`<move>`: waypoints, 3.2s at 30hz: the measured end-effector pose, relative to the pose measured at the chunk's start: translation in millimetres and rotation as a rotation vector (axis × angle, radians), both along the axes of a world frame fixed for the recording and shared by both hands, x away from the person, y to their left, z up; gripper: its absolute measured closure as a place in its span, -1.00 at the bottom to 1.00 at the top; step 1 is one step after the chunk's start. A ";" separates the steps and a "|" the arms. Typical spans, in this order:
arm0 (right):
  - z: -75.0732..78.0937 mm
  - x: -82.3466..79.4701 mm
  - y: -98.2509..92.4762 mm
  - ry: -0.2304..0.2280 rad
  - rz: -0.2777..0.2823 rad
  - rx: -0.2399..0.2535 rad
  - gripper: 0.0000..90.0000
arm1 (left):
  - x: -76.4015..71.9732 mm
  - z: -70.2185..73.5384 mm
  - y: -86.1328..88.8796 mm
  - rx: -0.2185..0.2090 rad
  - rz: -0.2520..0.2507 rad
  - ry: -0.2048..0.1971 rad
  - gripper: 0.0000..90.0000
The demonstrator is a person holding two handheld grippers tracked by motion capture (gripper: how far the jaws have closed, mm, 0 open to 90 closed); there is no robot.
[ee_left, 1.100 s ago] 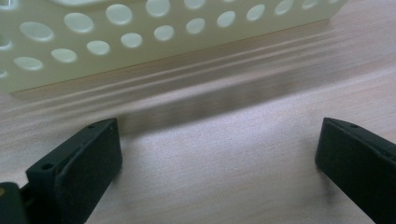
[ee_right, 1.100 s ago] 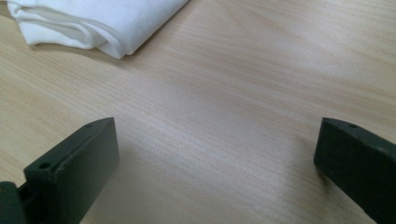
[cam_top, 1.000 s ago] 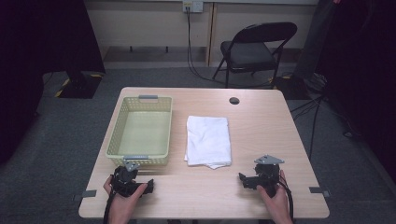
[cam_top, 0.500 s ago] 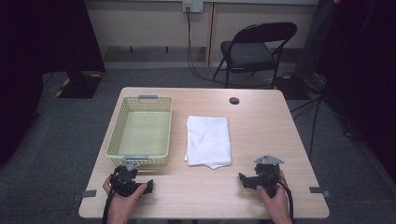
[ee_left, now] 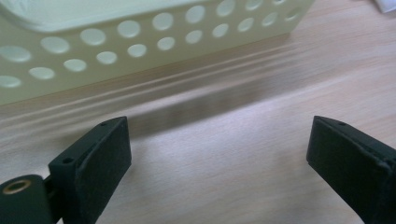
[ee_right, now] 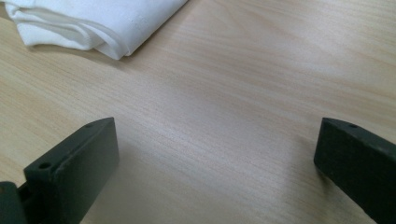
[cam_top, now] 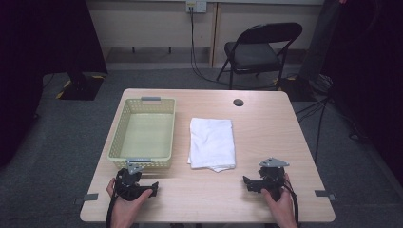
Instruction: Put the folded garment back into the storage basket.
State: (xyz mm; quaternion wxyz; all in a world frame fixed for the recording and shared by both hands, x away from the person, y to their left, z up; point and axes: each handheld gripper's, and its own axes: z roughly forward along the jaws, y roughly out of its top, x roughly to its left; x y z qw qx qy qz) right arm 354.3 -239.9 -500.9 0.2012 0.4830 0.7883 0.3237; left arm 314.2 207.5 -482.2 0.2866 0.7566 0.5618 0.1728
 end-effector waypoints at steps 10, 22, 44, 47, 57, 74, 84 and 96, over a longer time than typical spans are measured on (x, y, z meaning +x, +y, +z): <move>0.0 0.0 0.0 -0.001 0.000 0.000 -1.00 | -3.4 3.3 -13.7 -0.048 -0.042 0.013 -0.83; 0.0 0.0 0.1 0.000 -0.001 0.000 -1.00 | -8.4 8.4 -34.0 -0.007 -0.112 -0.006 -0.82; 0.0 0.0 0.1 0.000 -0.001 0.000 -1.00 | -4.0 22.5 -64.0 0.002 -0.163 -0.018 -0.81; 0.0 0.0 0.0 0.000 0.000 0.000 -1.00 | -4.7 25.1 -67.9 -0.008 -0.157 -0.025 -0.81; 0.0 0.2 0.1 -0.001 0.000 -0.001 -1.00 | -3.3 33.4 -83.1 -0.018 -0.194 -0.045 -0.83; 0.0 0.2 0.1 -0.001 0.000 -0.001 -1.00 | 5.3 54.2 -87.5 -0.064 -0.279 -0.076 -0.83; -0.1 0.0 0.2 -0.002 -0.002 -0.001 -1.00 | 15.8 52.9 -100.0 -0.071 -0.284 -0.086 -0.81; 0.0 -0.1 0.2 -0.001 -0.003 0.000 -1.00 | 28.0 52.0 -116.2 -0.041 -0.279 -0.083 -0.80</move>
